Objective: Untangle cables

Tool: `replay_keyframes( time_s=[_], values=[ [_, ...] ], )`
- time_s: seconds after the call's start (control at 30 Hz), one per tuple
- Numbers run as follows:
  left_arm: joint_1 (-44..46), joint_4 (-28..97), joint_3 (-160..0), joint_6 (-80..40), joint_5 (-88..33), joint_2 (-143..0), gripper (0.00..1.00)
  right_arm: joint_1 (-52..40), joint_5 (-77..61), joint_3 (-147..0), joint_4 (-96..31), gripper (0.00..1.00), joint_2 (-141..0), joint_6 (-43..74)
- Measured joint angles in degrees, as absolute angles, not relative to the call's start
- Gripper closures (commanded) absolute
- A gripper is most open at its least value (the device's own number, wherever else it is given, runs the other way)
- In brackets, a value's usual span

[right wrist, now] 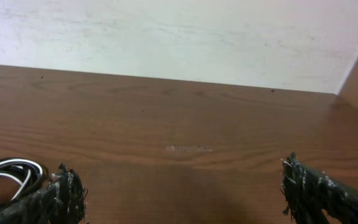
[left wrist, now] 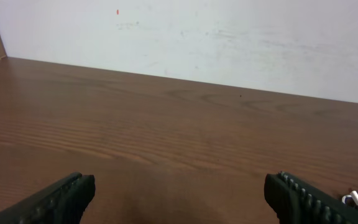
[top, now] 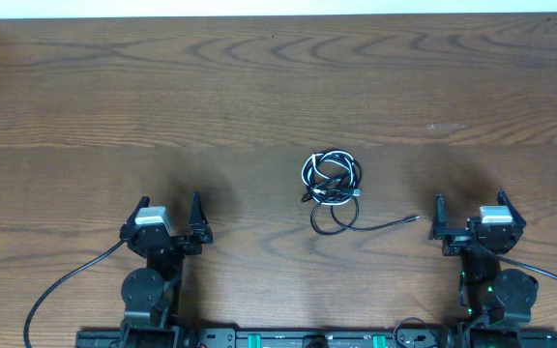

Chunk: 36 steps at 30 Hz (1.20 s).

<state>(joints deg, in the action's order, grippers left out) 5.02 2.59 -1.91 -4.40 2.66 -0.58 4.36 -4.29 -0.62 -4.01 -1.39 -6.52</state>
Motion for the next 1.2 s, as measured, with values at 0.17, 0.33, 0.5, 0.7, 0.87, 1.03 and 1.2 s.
replay_keyframes(
  time_s=[0.17,0.33,0.5,0.7,0.87,1.03,1.2],
  values=[
    [5.02,2.59,-1.91,-4.40,2.66,-0.58,0.06,4.36,-4.27,-0.62,-4.01,0.01,-1.39,-6.52],
    [5.02,2.59,-1.91,-4.40,2.66,-0.58,0.06,4.36,-4.29,-0.62,-4.01,0.01,-1.39,-6.52],
    [5.02,2.59,-1.91,-4.47,2.66,-0.58,0.06,4.36,-4.27,-0.62,-4.01,0.01,-1.39,-6.52],
    [5.02,2.72,-1.91,-10.13,1.56,-0.60,0.06,4.36,-4.29,-0.62,-4.01,0.01,-1.39,-6.52],
    [5.02,4.12,-2.72,-12.27,-0.56,-2.79,0.06,4.36,-4.27,-0.62,-4.01,0.01,-1.39,-6.52],
    [5.02,8.10,-7.81,-13.10,-3.92,-10.07,0.06,4.36,-4.29,-0.60,-4.03,0.01,-1.41,-6.52],
    [5.02,11.86,-16.78,-13.37,-6.72,-18.85,0.06,4.36,-4.27,-0.60,-3.99,0.01,-1.45,-6.52]
  ],
)
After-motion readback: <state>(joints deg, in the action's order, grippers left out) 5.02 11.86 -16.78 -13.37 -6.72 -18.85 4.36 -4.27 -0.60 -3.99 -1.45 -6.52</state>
